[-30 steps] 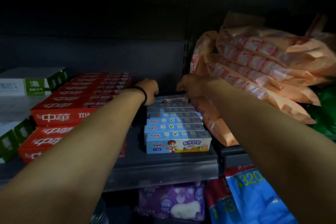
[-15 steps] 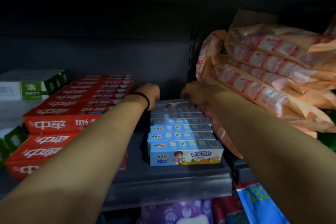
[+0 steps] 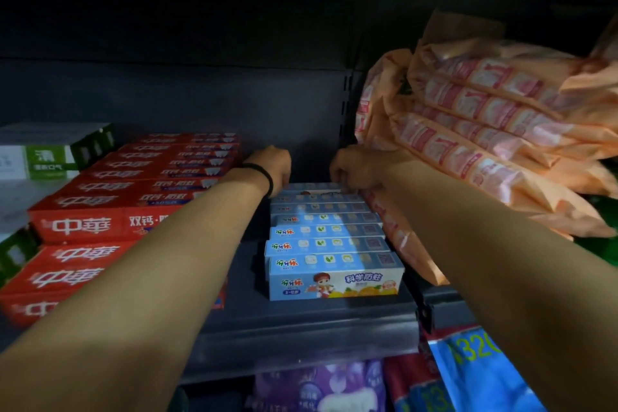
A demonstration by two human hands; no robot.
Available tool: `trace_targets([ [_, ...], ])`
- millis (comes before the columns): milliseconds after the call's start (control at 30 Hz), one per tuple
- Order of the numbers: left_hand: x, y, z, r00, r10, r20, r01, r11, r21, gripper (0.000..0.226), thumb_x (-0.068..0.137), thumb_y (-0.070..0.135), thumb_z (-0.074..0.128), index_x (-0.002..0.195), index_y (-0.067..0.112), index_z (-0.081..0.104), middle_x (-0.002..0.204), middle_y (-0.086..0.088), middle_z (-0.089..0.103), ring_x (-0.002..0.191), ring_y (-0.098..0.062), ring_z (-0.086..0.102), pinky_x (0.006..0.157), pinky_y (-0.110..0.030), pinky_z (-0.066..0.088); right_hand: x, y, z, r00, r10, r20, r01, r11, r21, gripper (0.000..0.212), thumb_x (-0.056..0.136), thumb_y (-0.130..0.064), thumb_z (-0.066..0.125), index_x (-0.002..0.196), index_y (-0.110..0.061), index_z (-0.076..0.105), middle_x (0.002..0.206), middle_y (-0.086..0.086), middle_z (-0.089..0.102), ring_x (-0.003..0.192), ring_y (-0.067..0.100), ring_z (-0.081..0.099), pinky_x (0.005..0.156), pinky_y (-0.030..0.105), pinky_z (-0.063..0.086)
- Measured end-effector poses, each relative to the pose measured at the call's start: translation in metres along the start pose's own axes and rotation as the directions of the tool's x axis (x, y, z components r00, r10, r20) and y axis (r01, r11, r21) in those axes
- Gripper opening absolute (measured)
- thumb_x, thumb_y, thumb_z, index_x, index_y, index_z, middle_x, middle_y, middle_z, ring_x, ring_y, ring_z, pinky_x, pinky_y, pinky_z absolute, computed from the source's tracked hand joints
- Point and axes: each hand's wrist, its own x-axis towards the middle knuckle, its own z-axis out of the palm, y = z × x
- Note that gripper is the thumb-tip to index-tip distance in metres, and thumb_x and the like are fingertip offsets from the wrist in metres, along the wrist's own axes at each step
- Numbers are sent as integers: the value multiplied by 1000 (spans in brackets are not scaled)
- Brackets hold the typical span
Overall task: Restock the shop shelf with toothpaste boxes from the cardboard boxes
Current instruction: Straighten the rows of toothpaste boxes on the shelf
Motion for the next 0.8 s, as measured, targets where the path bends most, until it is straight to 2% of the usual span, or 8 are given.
trace_targets([
  [167, -4, 1, -4, 1000, 14, 15, -14, 1000, -2, 20, 81, 0, 65, 92, 13, 76, 103, -7, 72, 98, -23, 66, 91, -35, 51, -3, -3, -2, 1000, -16, 0, 16, 999, -35, 31, 81, 3, 57, 106, -11, 69, 106, 2, 67, 91, 12, 56, 74, 19, 40],
  [233, -6, 1, -5, 1000, 21, 22, -21, 1000, -6, 20, 80, 1, 65, 92, 12, 76, 103, -7, 72, 98, -23, 66, 91, -35, 51, -4, -4, -3, 1000, -14, 6, 14, 999, -33, 32, 80, 2, 58, 107, -11, 69, 106, 2, 67, 97, 15, 59, 77, 21, 43],
  [433, -14, 4, -10, 998, 6, 59, -5, 1000, -22, 21, 83, 1, 62, 99, 9, 74, 106, -8, 70, 100, -23, 65, 92, -36, 51, -13, -8, -10, 998, -8, 58, 10, 999, -36, 39, 79, 4, 57, 110, -16, 69, 98, -4, 62, 89, 9, 54, 77, 19, 42],
  [567, -17, 4, -9, 998, -18, 67, 20, 999, -39, 23, 83, 0, 61, 101, 8, 74, 108, -10, 69, 101, -25, 64, 92, -37, 51, -18, -10, -12, 996, 5, 86, 0, 998, -61, 43, 77, 2, 58, 113, -18, 68, 93, -7, 57, 91, 12, 56, 80, 20, 45],
  [633, -19, 5, -8, 997, -26, 72, 29, 999, -42, 22, 83, 2, 62, 102, 8, 73, 108, -10, 69, 101, -24, 64, 92, -37, 51, -22, -11, -13, 995, -3, 97, 9, 998, -70, 43, 79, 3, 57, 116, -16, 67, 94, -7, 56, 91, 10, 54, 79, 18, 42],
  [700, -22, 5, -10, 997, -24, 79, 27, 999, -29, 21, 84, 3, 62, 101, 8, 73, 107, -10, 69, 100, -24, 65, 90, -36, 52, -25, -10, -13, 994, 4, 108, 3, 998, -69, 45, 79, 4, 57, 120, -16, 65, 97, -5, 58, 94, 12, 57, 80, 17, 42],
  [800, -27, 6, -15, 996, -13, 92, 14, 1000, -10, 16, 84, 8, 63, 96, 10, 74, 103, -8, 70, 95, -23, 65, 86, -35, 53, -32, -9, -14, 998, 20, 65, -14, 996, -88, 48, 79, -2, 61, 125, -17, 60, 117, 2, 60, 106, 21, 58, 87, 23, 45],
])
